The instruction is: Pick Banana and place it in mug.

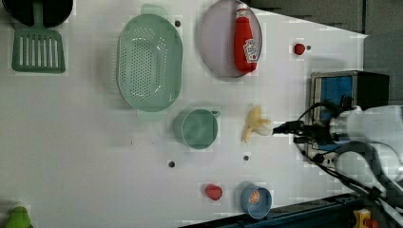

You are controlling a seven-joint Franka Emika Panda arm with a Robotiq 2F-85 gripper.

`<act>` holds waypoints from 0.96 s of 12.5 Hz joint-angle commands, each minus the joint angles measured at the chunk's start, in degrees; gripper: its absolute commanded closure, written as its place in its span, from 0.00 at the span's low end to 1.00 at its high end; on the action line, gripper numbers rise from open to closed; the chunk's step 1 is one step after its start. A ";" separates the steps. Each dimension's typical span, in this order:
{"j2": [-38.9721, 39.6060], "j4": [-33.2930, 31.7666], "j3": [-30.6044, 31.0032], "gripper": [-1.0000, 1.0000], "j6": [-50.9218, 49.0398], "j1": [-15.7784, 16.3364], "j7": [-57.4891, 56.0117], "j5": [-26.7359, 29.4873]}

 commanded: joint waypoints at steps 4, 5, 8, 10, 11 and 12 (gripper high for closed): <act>9.77 0.27 0.11 0.00 13.85 -0.48 -12.41 0.50; 12.15 0.25 0.13 0.00 17.24 -0.49 -12.41 0.50; 16.33 0.29 0.51 0.00 21.49 -0.48 -12.42 0.50; 17.71 0.29 0.36 0.16 22.57 -0.53 -12.40 0.50; 17.73 0.45 0.52 0.29 22.90 -0.52 -12.41 0.50; 17.75 0.41 0.54 0.42 22.88 -0.50 -12.40 0.50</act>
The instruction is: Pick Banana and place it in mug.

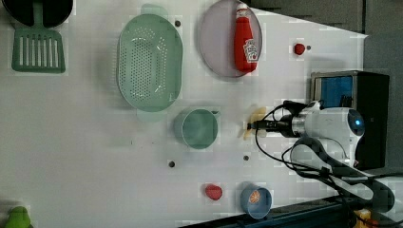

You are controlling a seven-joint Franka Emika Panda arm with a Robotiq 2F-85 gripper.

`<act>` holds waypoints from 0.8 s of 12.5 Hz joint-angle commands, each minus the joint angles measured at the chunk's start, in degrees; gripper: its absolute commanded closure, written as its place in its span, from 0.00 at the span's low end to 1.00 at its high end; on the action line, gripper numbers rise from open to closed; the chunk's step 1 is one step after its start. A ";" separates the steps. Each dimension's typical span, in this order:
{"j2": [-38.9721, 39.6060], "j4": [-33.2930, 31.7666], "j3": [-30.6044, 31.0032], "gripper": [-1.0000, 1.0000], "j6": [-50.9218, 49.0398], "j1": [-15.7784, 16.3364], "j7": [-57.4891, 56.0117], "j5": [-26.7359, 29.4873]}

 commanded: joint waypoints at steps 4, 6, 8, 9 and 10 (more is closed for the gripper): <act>-2.17 1.05 0.32 0.75 0.28 -0.60 -1.30 -0.62; -5.16 1.10 0.15 0.75 -0.23 -0.77 -1.29 -0.61; -11.07 1.50 -0.47 0.75 -3.87 -0.87 -1.25 -0.61; -14.69 1.82 -0.69 0.75 -8.28 -0.92 -1.25 -0.61; -18.54 2.69 -0.83 0.75 -14.10 -0.92 -1.12 -0.60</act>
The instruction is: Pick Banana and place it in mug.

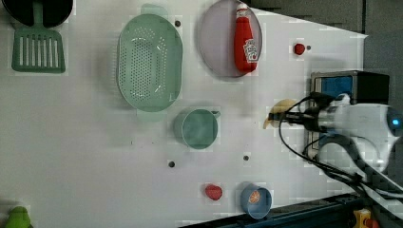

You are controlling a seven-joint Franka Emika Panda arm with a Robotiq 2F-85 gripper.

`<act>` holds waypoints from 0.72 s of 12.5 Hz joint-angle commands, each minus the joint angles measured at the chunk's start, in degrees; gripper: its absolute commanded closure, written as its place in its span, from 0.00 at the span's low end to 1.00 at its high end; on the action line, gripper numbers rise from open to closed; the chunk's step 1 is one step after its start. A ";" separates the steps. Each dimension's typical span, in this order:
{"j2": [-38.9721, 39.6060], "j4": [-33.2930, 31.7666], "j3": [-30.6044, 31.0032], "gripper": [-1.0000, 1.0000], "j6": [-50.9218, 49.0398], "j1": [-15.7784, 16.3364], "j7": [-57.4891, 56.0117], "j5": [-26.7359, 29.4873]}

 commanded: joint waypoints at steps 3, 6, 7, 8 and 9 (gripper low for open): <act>-14.31 5.35 -0.13 0.75 -19.18 -1.00 -0.90 -0.87; -20.43 9.67 0.69 0.75 -28.42 -0.71 -0.90 -0.87; -22.18 10.90 1.49 0.75 -30.43 -0.60 -0.88 -0.87; -23.70 11.77 2.50 0.75 -32.38 -0.45 -0.60 -0.82; -24.98 12.31 3.76 0.75 -33.97 -0.25 0.07 -0.78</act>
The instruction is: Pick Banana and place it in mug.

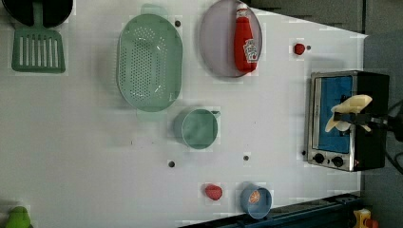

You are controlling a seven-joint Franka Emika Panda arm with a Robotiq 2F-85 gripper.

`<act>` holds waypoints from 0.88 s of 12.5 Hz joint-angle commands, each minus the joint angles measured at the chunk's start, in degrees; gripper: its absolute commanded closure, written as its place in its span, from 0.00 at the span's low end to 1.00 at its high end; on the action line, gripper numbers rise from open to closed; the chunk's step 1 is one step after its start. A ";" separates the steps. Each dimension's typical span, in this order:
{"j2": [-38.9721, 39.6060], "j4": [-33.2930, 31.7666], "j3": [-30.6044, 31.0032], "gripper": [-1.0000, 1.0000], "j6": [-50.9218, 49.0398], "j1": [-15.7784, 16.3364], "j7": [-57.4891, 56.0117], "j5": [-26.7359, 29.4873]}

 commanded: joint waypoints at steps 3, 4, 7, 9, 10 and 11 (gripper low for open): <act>-2.48 0.84 7.80 0.75 -6.85 1.63 10.18 0.09; -2.06 0.84 9.82 0.75 -8.06 1.94 14.33 1.40; 0.69 0.83 15.99 0.75 -7.82 2.60 25.80 5.50; 4.92 0.80 21.05 0.75 -5.30 2.72 34.95 5.83; 6.90 0.76 22.61 0.75 -2.79 2.74 37.76 5.83; 9.11 0.73 23.90 0.75 -0.03 2.74 40.01 5.83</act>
